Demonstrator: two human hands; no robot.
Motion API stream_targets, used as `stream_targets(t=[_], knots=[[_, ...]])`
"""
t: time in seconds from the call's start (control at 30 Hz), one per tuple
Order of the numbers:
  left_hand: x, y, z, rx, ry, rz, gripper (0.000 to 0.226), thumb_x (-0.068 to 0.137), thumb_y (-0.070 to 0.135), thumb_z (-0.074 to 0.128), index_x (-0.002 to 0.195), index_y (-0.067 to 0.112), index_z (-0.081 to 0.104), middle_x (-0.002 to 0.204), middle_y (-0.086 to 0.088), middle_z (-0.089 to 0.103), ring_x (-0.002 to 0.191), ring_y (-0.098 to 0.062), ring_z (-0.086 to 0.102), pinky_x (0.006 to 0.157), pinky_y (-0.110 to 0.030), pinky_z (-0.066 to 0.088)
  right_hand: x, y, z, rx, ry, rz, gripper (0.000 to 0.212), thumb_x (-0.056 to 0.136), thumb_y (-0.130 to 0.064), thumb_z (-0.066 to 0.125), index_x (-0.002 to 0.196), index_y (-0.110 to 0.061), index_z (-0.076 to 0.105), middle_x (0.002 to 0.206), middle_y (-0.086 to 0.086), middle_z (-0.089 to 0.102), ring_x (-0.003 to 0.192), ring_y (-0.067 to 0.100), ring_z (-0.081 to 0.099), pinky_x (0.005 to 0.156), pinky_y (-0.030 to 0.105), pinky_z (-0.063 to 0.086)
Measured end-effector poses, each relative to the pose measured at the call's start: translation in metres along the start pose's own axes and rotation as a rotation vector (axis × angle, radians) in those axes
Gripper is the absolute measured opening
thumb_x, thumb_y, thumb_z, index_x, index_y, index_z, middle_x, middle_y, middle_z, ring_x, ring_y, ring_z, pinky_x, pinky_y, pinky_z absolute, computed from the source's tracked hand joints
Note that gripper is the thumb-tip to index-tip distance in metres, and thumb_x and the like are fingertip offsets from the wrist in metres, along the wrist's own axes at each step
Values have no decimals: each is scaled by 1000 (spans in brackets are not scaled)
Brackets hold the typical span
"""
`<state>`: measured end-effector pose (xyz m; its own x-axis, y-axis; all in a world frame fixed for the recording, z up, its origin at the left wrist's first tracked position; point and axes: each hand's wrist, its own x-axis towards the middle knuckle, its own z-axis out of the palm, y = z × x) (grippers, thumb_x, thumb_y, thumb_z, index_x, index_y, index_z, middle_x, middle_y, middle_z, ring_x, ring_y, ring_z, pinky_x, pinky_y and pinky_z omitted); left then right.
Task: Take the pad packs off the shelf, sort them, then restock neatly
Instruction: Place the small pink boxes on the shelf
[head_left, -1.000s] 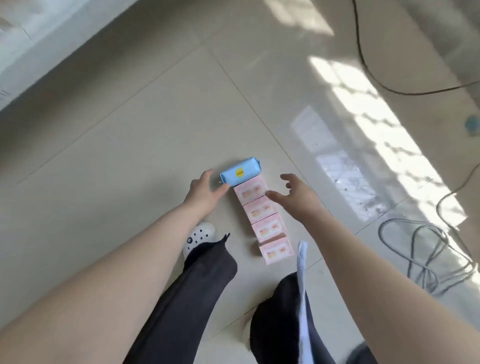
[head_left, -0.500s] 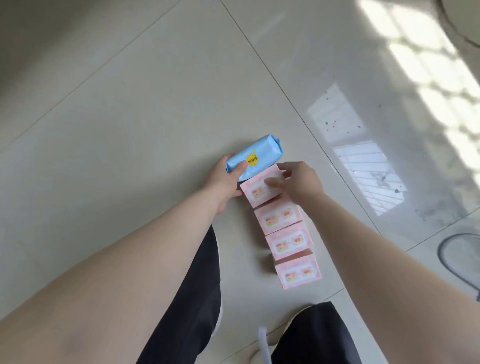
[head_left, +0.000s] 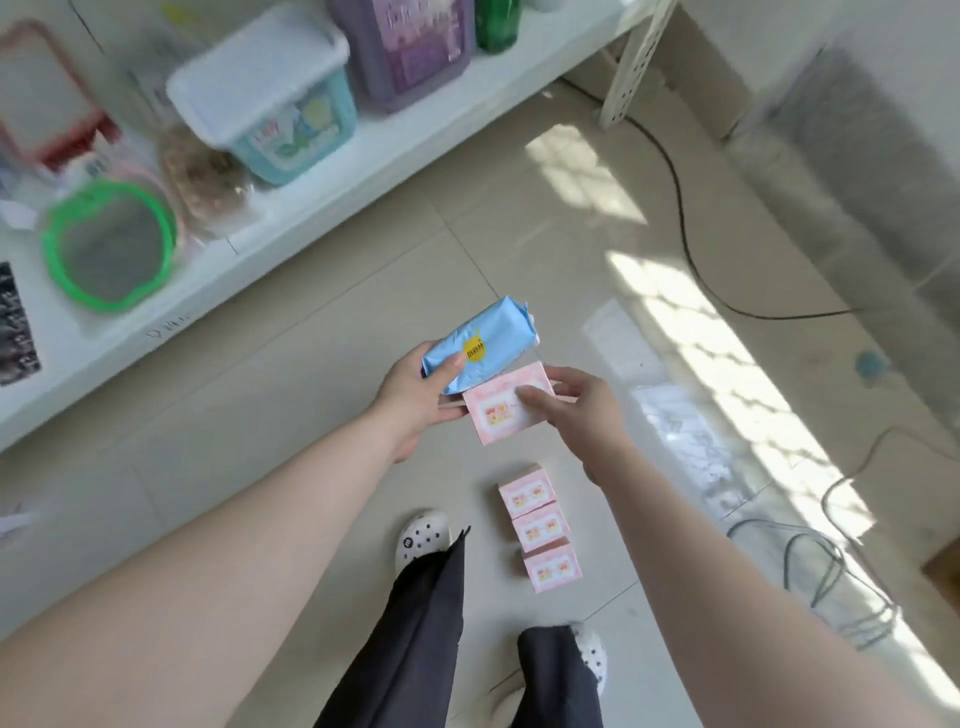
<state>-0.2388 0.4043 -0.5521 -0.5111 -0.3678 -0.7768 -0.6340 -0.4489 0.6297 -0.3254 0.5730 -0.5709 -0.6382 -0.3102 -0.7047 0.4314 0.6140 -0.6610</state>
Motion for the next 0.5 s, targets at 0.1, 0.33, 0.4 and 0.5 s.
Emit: stream_targets(t=[0.1, 0.33, 0.4, 0.5], knots=[[-62, 70, -10, 31, -60, 18, 27, 96, 24, 55, 122, 18, 55, 121, -7, 65, 96, -22, 68, 79, -33, 58, -67, -70, -23, 61, -6, -14, 41, 70, -43, 81, 107, -28, 70, 100, 3, 74, 98, 19, 68, 95, 46, 51], [-206, 176, -48, -18, -54, 124, 36, 94, 24, 57, 130, 20, 52, 121, -7, 64, 97, -25, 69, 72, -29, 59, -206, -183, -42, 169, -58, -125, 33, 80, -26, 77, 109, -24, 64, 88, -5, 77, 85, 11, 70, 92, 36, 49], [-247, 190, -65, -48, -22, 168, 38, 94, 24, 58, 131, 18, 50, 120, -7, 64, 93, -24, 69, 69, -27, 59, -238, -199, -41, 169, -63, -147, 31, 79, -26, 77, 108, -22, 65, 86, -5, 77, 82, 10, 69, 91, 35, 49], [-306, 207, -93, -46, 44, 223, 35, 95, 22, 56, 130, 16, 51, 110, -6, 63, 86, -27, 66, 73, -32, 58, -281, -223, -31, 150, -89, -178, 31, 77, -30, 79, 104, -20, 67, 87, -1, 76, 84, 15, 66, 89, 35, 48]])
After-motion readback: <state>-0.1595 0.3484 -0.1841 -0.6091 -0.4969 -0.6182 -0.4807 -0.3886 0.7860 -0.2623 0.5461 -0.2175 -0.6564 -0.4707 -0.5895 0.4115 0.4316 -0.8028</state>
